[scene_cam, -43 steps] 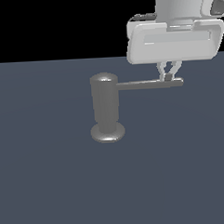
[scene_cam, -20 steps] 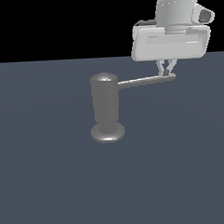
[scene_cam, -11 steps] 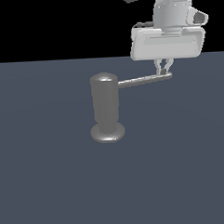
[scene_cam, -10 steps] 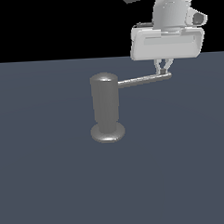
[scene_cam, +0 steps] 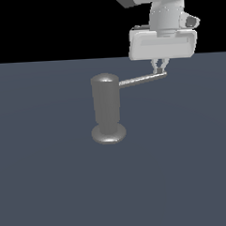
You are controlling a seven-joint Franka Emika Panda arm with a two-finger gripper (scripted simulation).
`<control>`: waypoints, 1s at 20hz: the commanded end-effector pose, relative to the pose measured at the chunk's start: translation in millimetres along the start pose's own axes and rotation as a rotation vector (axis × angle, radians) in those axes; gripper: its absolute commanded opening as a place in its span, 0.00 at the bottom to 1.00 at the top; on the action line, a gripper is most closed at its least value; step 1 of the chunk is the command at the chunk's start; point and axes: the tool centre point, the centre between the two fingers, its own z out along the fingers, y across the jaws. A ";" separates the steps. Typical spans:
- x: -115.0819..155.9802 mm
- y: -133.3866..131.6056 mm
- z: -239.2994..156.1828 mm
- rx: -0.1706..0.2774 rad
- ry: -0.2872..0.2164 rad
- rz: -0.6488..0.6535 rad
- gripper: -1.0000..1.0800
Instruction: Turn on the faucet by rotating a designated handle.
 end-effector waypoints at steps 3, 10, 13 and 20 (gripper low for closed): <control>14.7 -2.1 7.3 0.001 -0.007 0.000 0.00; 34.3 -2.4 10.0 0.001 -0.011 0.006 0.00; 42.4 -2.4 11.1 0.001 -0.013 0.008 0.00; 60.6 -2.5 13.6 0.001 -0.017 0.013 0.00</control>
